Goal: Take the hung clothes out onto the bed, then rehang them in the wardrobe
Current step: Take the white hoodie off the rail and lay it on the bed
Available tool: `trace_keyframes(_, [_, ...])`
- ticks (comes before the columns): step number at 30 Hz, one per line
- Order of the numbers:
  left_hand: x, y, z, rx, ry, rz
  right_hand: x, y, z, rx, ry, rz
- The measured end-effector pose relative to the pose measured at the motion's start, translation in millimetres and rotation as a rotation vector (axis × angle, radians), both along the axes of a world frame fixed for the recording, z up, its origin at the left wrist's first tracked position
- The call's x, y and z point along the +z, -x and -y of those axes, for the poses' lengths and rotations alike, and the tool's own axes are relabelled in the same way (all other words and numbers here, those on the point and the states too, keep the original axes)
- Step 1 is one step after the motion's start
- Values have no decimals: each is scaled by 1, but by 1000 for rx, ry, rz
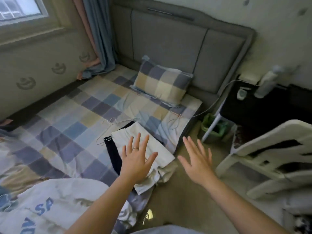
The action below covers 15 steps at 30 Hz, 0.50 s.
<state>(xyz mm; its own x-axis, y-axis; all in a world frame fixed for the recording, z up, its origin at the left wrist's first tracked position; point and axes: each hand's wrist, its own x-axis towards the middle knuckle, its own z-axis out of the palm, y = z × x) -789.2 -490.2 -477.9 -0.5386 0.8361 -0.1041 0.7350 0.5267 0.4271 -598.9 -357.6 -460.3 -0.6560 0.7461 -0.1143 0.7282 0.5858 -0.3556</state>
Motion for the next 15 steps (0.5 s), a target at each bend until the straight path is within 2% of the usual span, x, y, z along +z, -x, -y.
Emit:
trace_keyframes(10, [45,-168,-219,-524,-125,-127,48,-201,-106,-454,-114,-100])
trace_keyframes(15, [82,-263,-305,-839,-216,-83,75,-292,-131,-683,-208,-124])
